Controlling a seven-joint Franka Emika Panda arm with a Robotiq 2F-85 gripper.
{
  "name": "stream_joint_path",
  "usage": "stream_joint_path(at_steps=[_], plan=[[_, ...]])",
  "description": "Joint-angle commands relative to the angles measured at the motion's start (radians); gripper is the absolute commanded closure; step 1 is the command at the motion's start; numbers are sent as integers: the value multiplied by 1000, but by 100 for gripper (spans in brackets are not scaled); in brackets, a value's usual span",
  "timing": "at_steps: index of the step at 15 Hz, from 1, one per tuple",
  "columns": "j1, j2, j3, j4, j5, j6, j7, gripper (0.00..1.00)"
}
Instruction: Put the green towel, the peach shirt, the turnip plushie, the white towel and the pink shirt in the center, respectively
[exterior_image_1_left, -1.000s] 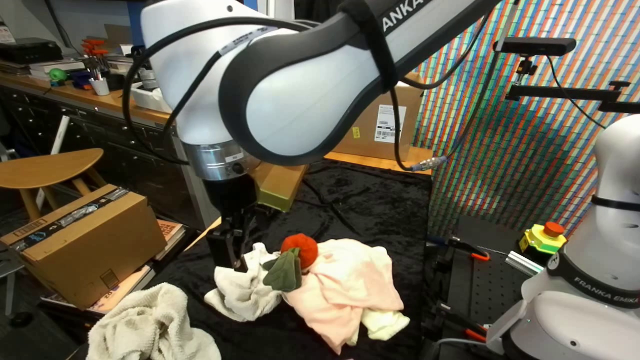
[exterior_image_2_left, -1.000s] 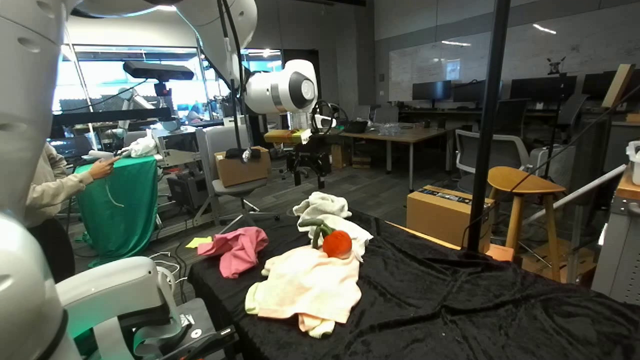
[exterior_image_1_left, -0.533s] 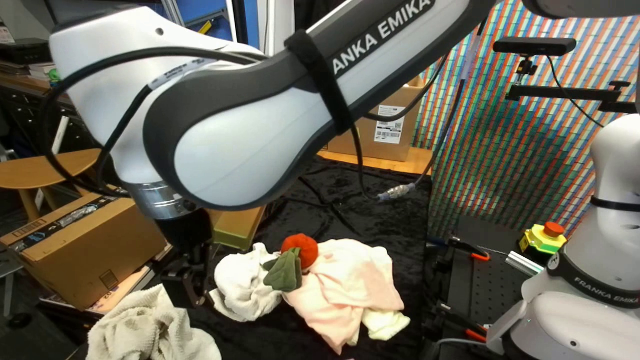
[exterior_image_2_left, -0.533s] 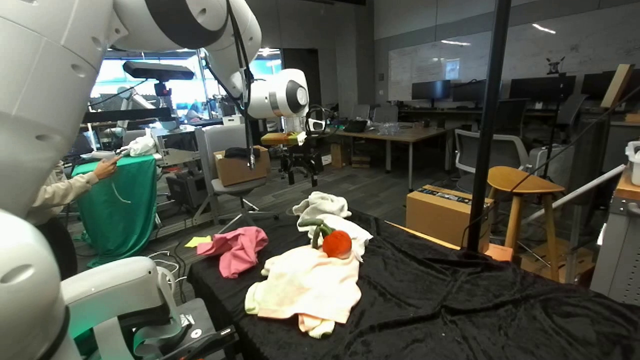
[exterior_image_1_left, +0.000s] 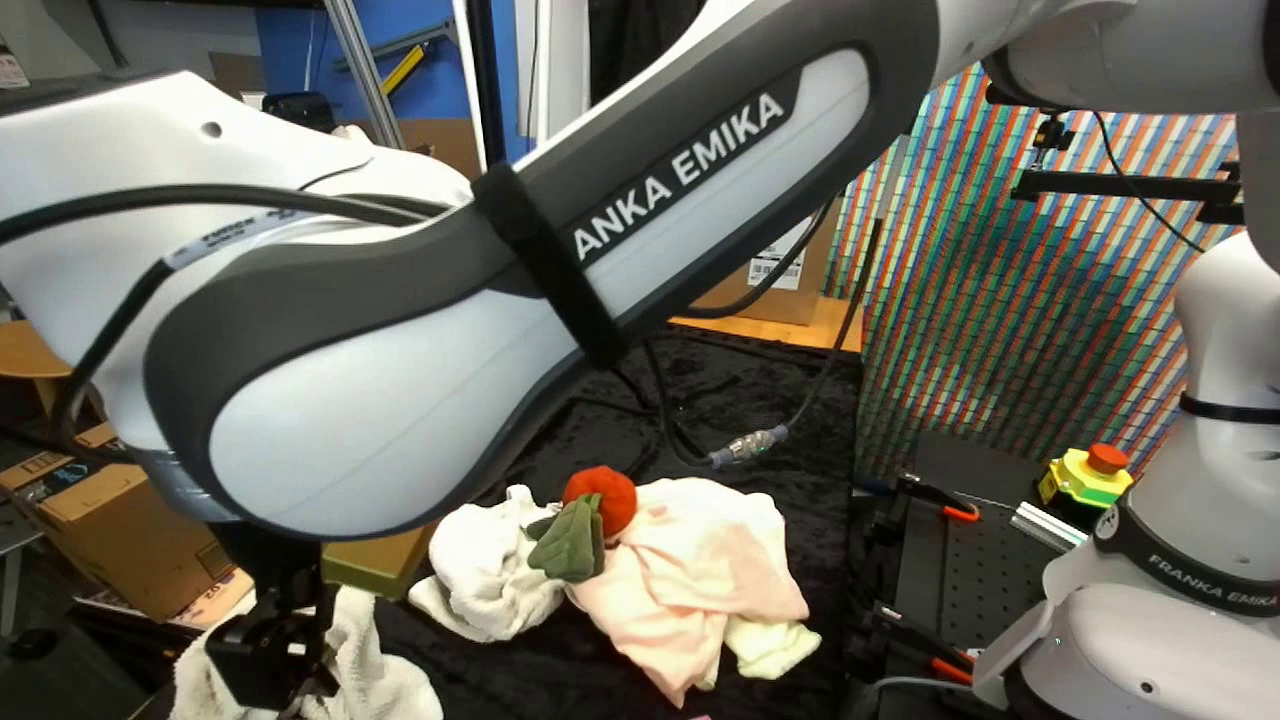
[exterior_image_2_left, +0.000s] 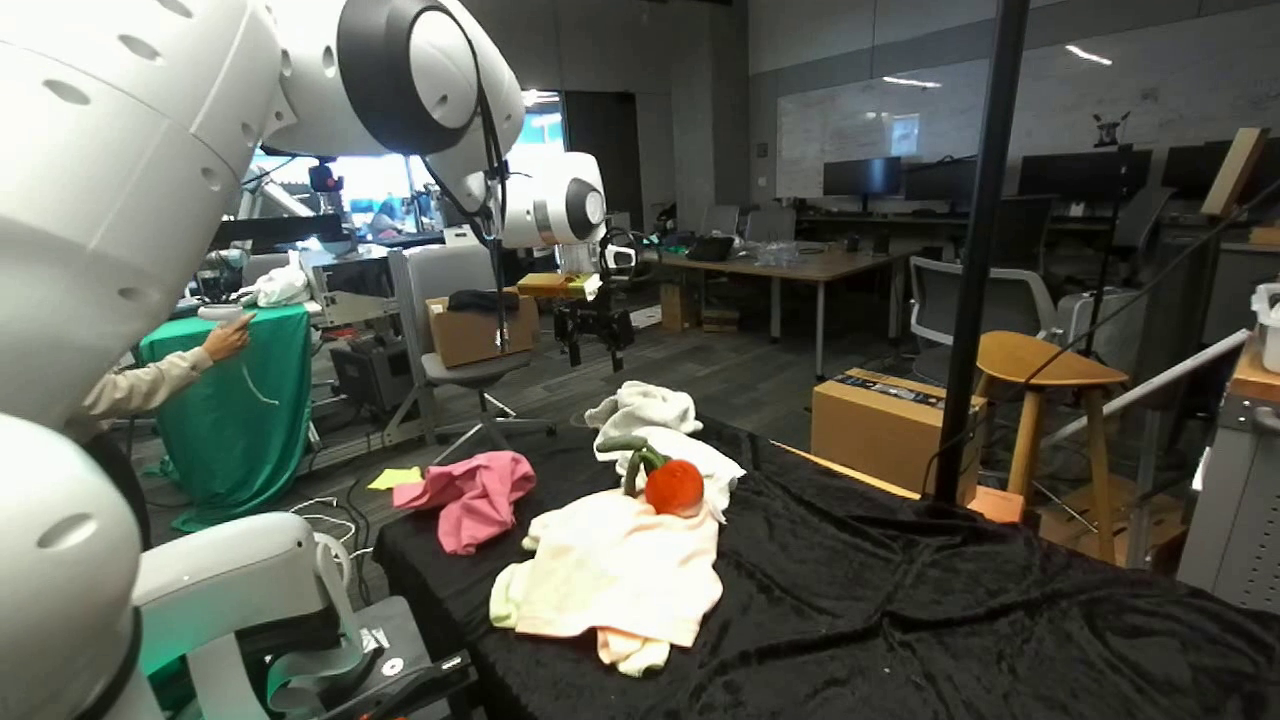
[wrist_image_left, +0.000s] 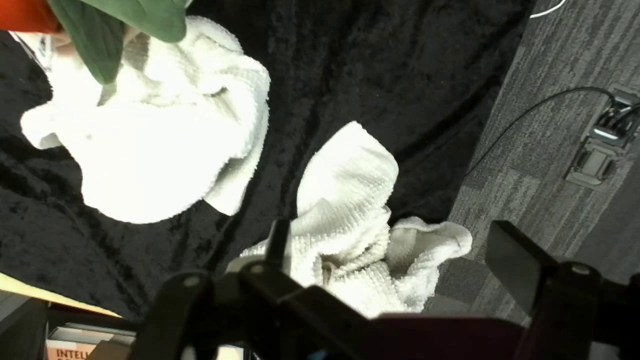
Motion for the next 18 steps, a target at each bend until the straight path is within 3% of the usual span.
stream_joint_path(at_steps=[1, 17, 18], plan=[[31, 83, -18, 126, 2, 5, 29, 0], [79, 320, -23, 352, 8, 105, 37, 0], [95, 338, -52, 377, 28, 110, 31, 0]])
